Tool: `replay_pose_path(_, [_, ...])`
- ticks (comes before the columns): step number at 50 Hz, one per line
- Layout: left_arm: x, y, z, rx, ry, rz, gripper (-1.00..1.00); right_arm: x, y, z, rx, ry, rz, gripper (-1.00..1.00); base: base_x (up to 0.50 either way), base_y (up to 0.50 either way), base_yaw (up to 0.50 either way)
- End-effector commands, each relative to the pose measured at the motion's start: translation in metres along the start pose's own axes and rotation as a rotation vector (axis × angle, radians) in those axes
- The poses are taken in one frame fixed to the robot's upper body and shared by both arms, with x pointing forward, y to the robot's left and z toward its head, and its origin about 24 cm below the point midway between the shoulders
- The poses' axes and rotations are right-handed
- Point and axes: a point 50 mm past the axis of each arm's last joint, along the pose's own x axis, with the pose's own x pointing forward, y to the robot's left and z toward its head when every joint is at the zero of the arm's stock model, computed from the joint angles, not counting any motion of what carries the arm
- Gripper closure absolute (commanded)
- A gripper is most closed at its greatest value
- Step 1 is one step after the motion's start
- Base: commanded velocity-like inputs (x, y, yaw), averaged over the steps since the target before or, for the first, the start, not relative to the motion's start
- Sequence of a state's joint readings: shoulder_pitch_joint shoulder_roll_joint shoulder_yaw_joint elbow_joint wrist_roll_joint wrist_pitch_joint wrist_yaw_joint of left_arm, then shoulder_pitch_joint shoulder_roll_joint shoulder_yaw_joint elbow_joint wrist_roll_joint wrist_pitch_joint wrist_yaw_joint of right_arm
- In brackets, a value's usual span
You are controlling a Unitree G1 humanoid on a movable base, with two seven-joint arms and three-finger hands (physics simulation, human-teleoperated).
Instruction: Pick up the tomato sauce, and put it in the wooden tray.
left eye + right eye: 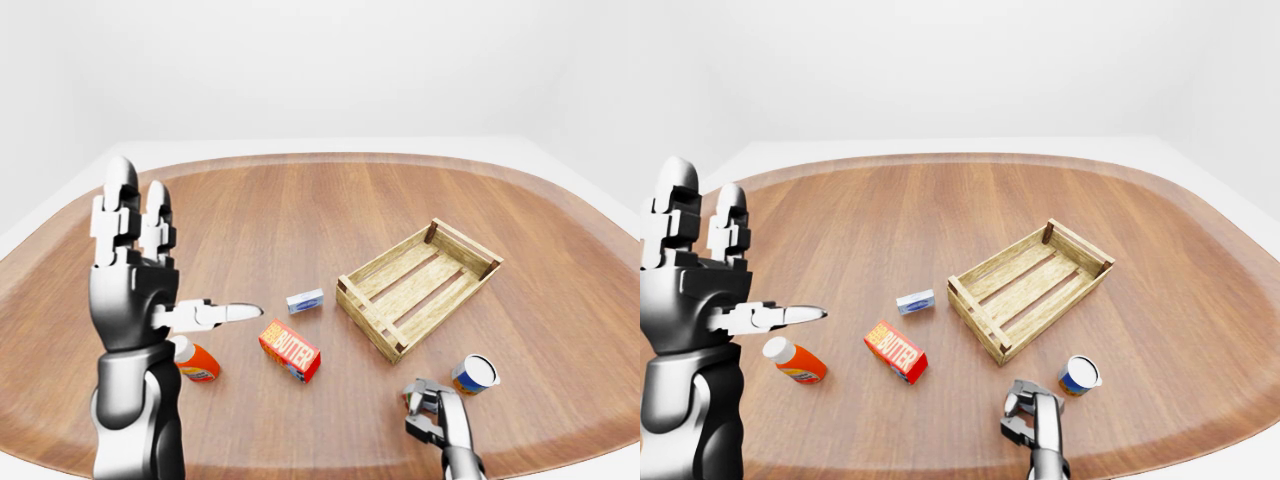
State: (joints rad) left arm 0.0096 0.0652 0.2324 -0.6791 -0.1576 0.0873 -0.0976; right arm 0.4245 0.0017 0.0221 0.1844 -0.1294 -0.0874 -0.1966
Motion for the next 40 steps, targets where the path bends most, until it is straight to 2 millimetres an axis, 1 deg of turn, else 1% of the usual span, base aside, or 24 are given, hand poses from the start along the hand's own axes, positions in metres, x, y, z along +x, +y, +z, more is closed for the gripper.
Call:
replay_pose_path(1, [0.0,0.0,-0.001,-0.001,0.004,0.0,-1.0,-0.002,-0.001,0.006,-0.016,-0.03,-0.003,1.0,0.0,0.0,0.0])
replay_pose_path(5, [0.0,0.0,0.002,-0.001,-0.007,-0.001,-1.0,-0.004,-0.002,0.009,-0.014,-0.047,-0.002,1.0,0.0,0.0,0.0])
replay_pose_path(10, [0.001,0.0,0.0,-0.001,-0.001,0.001,-1.0,-0.005,-0.002,0.011,-0.013,-0.056,-0.002,1.0,0.0,0.0,0.0])
replay_pose_path(18, [0.001,0.0,0.002,-0.003,-0.009,0.004,-1.0,-0.014,-0.001,0.024,-0.016,-0.088,0.008,1.0,0.0,0.0,0.0])
replay_pose_path(25, [0.002,0.001,0.0,-0.005,-0.003,0.005,-1.0,-0.026,-0.001,0.04,-0.018,-0.12,0.018,1.0,0.0,0.0,0.0])
replay_pose_path(31, [0.001,0.001,0.001,-0.006,-0.007,0.005,-1.0,-0.041,-0.001,0.051,-0.019,-0.148,0.033,1.0,0.0,0.0,0.0])
replay_pose_path(33, [0.002,0.001,0.0,-0.005,-0.006,0.007,-1.0,-0.048,-0.001,0.058,-0.018,-0.17,0.038,1.0,0.0,0.0,0.0])
replay_pose_path(40, [0.002,0.002,0.003,-0.006,-0.016,0.007,-1.0,-0.061,0.001,0.072,-0.009,-0.232,0.054,1.0,0.0,0.0,0.0])
